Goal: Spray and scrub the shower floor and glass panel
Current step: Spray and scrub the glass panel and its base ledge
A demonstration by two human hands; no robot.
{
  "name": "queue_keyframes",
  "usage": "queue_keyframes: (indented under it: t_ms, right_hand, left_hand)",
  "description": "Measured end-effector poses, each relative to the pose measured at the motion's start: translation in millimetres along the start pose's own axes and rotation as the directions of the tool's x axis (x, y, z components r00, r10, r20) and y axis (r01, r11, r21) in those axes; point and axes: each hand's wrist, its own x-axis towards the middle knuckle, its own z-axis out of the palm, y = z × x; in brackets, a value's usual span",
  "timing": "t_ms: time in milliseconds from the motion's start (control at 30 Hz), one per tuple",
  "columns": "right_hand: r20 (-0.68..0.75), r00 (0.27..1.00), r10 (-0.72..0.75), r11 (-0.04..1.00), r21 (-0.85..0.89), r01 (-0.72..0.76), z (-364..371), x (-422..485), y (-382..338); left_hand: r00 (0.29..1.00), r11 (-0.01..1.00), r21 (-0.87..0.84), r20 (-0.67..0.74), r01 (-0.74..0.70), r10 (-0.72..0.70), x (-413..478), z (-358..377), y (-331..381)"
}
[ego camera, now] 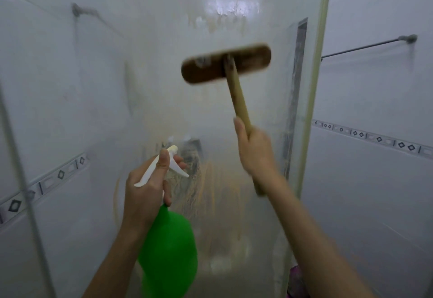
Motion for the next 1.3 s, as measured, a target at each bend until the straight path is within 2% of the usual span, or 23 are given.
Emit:
queue_keyframes:
  t_ms: [100,167,300,367,500,567,667,733,800,900,1000,1067,1200,1233,1300]
  right_hand:
    - [-0.035,0.998,-0.057,0.991,0.116,0.061,-7,49,-40]
    - [-0.023,0.999,-0.046,0.991,0.128,0.049,15,20,-13]
    - [0.059,0.986,0.155,0.979,0.124,-0.161,61,-98,59]
    - [0.040,0.991,0.131,0.978,0.158,-0.136,64,-86,42]
    - [0.017,0.999,0.033,0.987,0.156,-0.035,43,-8,-40]
    - [0.037,0.999,0.027,0.984,0.177,-0.033,54,-18,-29]
    - [0.124,0.977,0.173,0.975,0.115,-0.188,86,-128,55]
    - [0.233,0.905,0.356,0.934,-0.062,-0.351,95,-209,101]
    - [0.278,0.864,0.419,0.908,-0.137,-0.396,101,-234,110]
    - [0.250,0.933,0.258,0.963,0.010,-0.269,104,-184,81]
    - [0.192,0.967,0.165,0.978,0.097,-0.186,104,-140,65]
    - [0.215,0.953,0.214,0.970,0.068,-0.234,107,-163,78]
    - [0.340,0.871,0.354,0.932,-0.052,-0.359,111,-222,92]
    - [0.343,0.882,0.324,0.944,-0.047,-0.328,116,-213,84]
    - [0.337,0.922,0.192,0.981,-0.086,-0.173,126,-177,58]
  left_hand:
    - [1.000,1.000,0.004,-0.020,-0.011,0.011,1,-6,4]
    - [0.999,1.000,-0.008,-0.028,-0.018,0.018,-1,-13,8]
    - [0.998,0.999,0.035,-0.057,-0.022,0.024,-10,-33,8]
    - [0.997,0.998,0.055,-0.080,-0.003,0.007,-16,-42,8]
    - [0.992,0.993,0.103,-0.115,0.060,-0.048,-30,-51,2]
    - [0.991,0.990,0.121,-0.121,0.078,-0.063,-39,-55,-5]
    - [0.992,0.987,0.142,-0.114,0.077,-0.061,-53,-63,-20]
    - [0.992,0.986,0.145,-0.109,0.079,-0.063,-63,-67,-31]
    - [0.990,0.985,0.144,-0.113,0.095,-0.079,-70,-72,-40]
    - [0.988,0.978,0.175,-0.116,0.118,-0.098,-79,-74,-52]
    - [0.986,0.970,0.206,-0.136,0.127,-0.100,-87,-73,-56]
    - [0.984,0.966,0.227,-0.149,0.127,-0.095,-92,-74,-57]
    - [0.977,0.969,0.214,-0.195,0.126,-0.084,-95,-82,-57]
    - [0.976,0.968,0.218,-0.199,0.127,-0.084,-95,-85,-56]
    - [0.977,0.968,0.218,-0.198,0.128,-0.085,-96,-88,-54]
